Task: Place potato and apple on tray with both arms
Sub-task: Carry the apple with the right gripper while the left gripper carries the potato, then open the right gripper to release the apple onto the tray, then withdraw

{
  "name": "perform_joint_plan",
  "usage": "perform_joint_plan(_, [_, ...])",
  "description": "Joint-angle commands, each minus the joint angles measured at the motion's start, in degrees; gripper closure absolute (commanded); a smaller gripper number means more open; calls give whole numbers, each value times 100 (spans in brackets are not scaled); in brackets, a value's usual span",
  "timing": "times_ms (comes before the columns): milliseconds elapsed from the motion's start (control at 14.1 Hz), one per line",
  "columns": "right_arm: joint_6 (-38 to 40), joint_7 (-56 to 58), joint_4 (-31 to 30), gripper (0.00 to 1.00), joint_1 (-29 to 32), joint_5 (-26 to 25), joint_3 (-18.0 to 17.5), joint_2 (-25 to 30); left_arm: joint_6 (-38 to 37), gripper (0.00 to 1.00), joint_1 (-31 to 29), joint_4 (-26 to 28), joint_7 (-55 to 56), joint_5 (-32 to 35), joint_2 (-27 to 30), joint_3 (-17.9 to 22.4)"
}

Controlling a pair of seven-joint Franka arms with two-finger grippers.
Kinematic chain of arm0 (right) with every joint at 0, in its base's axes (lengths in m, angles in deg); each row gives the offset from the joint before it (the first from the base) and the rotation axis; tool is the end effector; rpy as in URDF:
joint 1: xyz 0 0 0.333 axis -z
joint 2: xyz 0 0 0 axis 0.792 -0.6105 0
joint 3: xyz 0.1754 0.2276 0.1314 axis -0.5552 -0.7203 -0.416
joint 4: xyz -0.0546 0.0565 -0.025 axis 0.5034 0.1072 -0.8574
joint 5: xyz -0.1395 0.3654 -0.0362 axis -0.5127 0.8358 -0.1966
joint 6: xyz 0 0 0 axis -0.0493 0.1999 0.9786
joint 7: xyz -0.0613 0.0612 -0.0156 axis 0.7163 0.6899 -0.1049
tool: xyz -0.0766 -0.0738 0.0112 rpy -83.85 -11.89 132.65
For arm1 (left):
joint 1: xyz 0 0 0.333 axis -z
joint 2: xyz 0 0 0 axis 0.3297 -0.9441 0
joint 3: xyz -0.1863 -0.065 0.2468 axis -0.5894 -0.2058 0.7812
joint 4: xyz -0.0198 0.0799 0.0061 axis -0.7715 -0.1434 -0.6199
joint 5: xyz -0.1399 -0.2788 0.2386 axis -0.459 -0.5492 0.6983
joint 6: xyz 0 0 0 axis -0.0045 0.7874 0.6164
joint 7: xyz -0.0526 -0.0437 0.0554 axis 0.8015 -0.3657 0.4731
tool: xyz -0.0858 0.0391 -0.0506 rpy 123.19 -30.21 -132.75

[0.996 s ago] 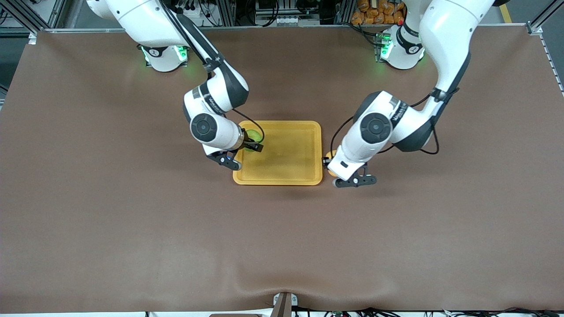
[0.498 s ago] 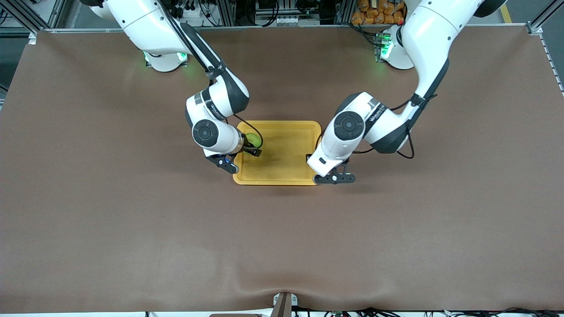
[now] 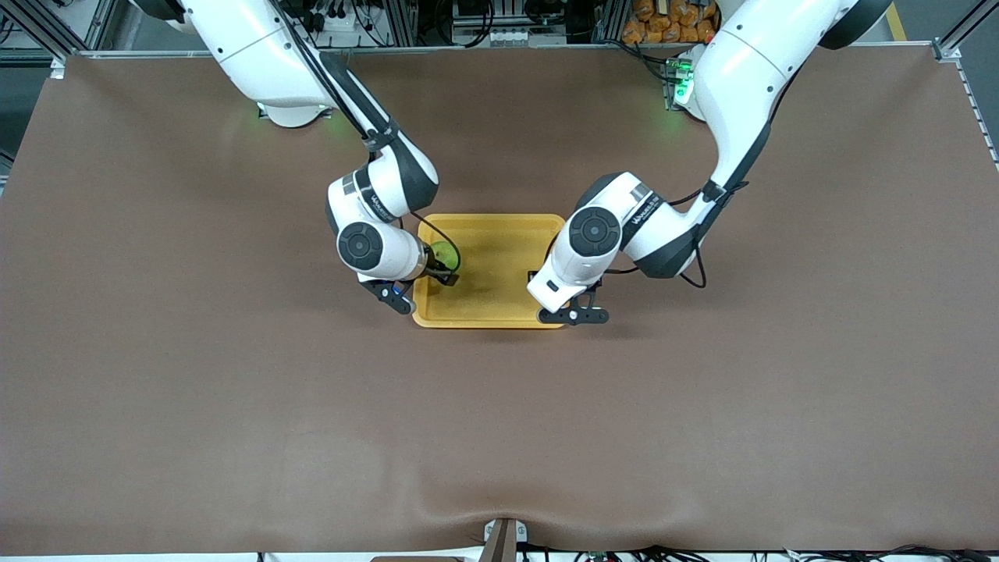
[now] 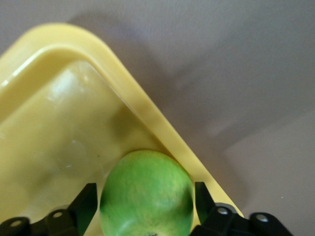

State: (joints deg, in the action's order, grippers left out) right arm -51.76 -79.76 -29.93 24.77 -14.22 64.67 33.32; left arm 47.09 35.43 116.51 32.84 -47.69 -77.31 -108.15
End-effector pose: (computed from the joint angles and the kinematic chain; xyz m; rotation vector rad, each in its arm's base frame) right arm 0.5172 0.3495 0.2070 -2.8625 0.9707 0.4989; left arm 0.5384 -0.4152 0.2425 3.0895 -0.0277 -0.1322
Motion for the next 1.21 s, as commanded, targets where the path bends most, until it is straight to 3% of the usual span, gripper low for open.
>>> perform_joint_plan(0, [119,-309,145,0,54,34,-46,72,-86,100,148,-155,174,146,-69,45])
perform_joint_plan(213, [714,-275,390,0,89,-71,-46,318,-77,100,262,-164,358,164,-166,63])
perform_joint_plan(356, [1399,-223,715,0,229,-412,6,441,-77,100,262,-164,358,172,-201,80])
perform_joint_plan(498, [1771,407,735,0,431,-843,6,634,-77,100,289,-164,376,172,-219,98])
perform_joint_plan(640, [2025,1049,743,0,833,-854,6,889,-77,100,280,-164,612,164,-254,98])
perform_joint_plan(711, [2122,1391,734,0,1053,-863,6,1029,-77,89,280,-164,630,172,-263,98])
perform_joint_plan(853, [2307,2375,647,0,1475,-871,15,1363,-77,49,271,-164,631,164,-280,98])
perform_joint_plan(924, [2378,2719,638,0,1721,-872,7,1504,-77,8,271,-173,631,172,-289,98])
perform_joint_plan(996, [2448,3009,638,0,1941,-872,6,1627,-77,0,271,-173,587,181,-280,107])
perform_joint_plan(1138, [2553,3450,638,0,2302,-959,15,1838,-95,0,236,-304,595,251,-237,107])
